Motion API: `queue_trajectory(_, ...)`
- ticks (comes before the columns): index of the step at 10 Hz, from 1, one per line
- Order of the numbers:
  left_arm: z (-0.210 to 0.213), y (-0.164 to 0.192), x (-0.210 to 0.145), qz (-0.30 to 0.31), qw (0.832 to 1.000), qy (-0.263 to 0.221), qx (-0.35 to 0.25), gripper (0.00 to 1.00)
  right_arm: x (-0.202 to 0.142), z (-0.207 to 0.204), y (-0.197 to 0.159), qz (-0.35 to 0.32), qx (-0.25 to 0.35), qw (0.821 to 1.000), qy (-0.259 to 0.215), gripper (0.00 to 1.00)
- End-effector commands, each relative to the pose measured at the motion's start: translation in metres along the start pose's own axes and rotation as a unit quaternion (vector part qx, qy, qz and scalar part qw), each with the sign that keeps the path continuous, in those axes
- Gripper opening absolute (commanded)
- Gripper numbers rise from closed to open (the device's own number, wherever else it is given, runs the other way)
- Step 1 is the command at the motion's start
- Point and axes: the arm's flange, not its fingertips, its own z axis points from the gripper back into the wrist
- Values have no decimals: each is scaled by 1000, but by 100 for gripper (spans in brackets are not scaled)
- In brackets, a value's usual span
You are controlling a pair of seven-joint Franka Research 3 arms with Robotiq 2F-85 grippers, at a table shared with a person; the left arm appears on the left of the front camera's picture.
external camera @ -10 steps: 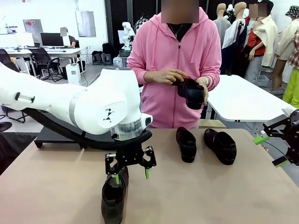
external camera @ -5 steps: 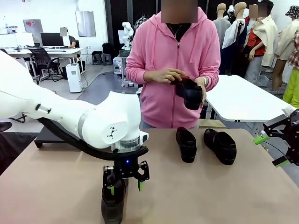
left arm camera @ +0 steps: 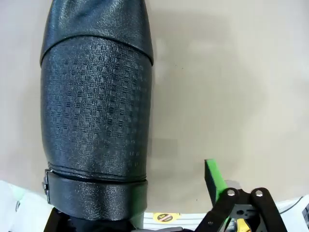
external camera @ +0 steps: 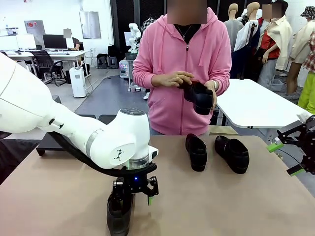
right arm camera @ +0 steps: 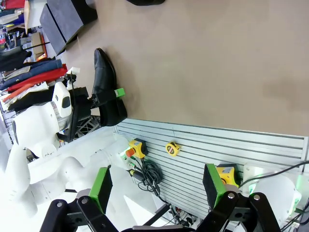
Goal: Organize the shoes by placing them on the stand.
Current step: Place the Shoe from the middle of the table onto the Shoes Stand.
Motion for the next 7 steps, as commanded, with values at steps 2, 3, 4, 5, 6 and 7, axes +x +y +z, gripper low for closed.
queue_trajectory(2,-2,4,2,-11,1000,3,-5,0,2,5,0,1,-5,1000,4,100)
queue_trajectory(3,-1,5,1,-12,1000,2,-4,0,2,5,0,1,-5,1000,4,100)
queue_trajectory(4,-1,5,0,-18,1000,4,-6,0,2,5,0,1,-5,1000,4,100)
queue_trajectory(5,-1,5,0,-19,1000,5,-4,0,2,5,0,1,-5,1000,4,100)
queue_trajectory(6,0,6,-1,-22,1000,6,-8,0,2,5,0,1,-5,1000,4,100)
queue_trajectory(7,1,6,-2,-22,1000,5,-7,0,2,5,0,1,-5,1000,4,100)
